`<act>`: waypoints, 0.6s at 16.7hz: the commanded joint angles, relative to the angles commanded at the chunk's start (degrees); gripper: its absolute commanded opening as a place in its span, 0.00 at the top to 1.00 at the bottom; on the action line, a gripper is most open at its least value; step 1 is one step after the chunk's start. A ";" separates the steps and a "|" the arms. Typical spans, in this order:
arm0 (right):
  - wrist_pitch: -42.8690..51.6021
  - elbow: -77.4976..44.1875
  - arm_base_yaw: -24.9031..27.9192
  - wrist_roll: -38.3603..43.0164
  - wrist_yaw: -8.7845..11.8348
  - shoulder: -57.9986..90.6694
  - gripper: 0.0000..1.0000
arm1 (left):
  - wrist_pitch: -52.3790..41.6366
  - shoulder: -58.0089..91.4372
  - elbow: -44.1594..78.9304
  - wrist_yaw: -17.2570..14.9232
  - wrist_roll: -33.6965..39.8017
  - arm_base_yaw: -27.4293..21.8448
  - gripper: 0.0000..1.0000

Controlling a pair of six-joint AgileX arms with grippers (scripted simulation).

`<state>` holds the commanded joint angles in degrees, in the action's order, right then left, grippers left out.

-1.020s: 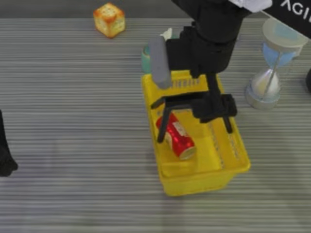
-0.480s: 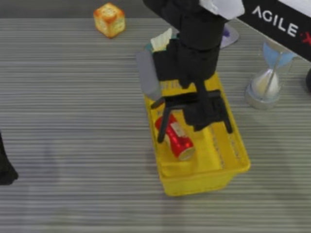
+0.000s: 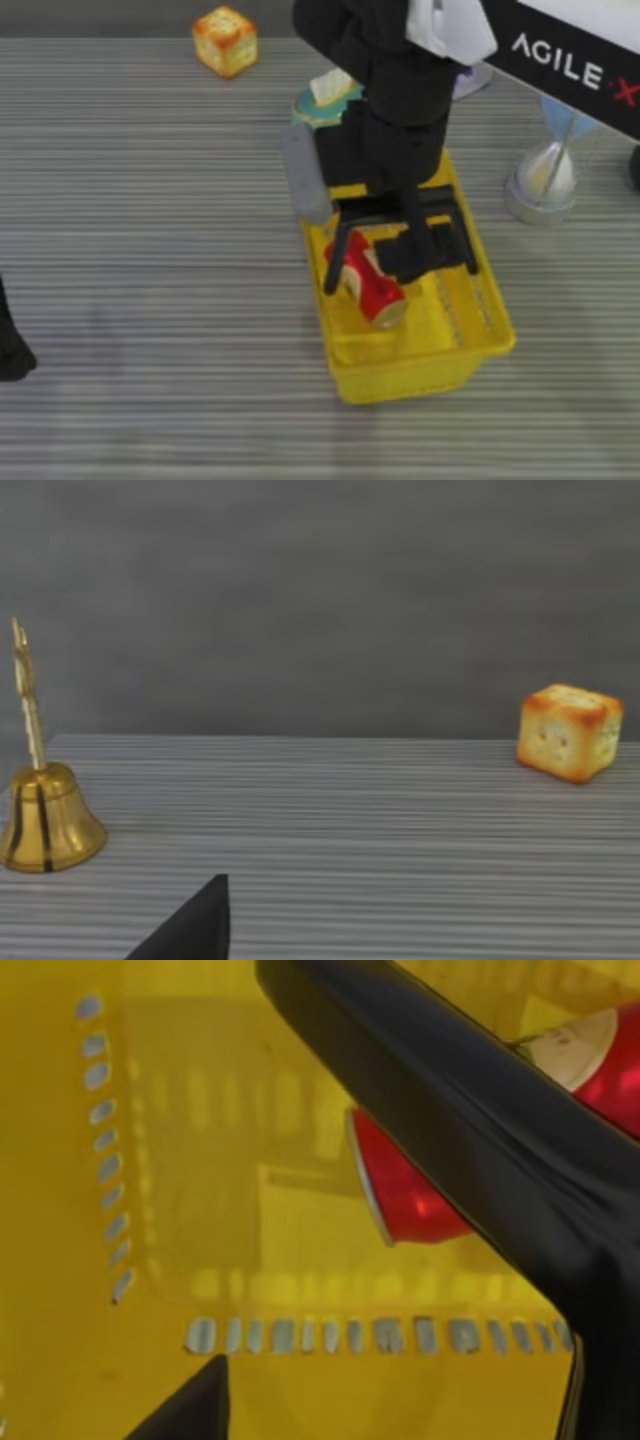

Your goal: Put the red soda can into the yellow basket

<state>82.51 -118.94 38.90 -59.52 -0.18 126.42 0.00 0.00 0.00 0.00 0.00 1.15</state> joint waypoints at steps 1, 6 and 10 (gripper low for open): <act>0.00 0.00 0.00 0.00 0.00 0.00 0.00 | 0.00 0.00 0.00 0.00 0.00 0.00 0.00; 0.00 0.00 0.00 0.00 0.00 0.00 0.30 | 0.00 0.00 0.00 0.00 0.00 0.00 0.00; 0.00 0.00 0.00 0.00 0.00 0.00 0.60 | 0.00 0.00 0.00 0.00 0.00 0.00 0.00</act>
<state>82.51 -118.94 38.90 -59.52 -0.18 126.42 0.00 0.00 0.00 0.00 0.00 1.15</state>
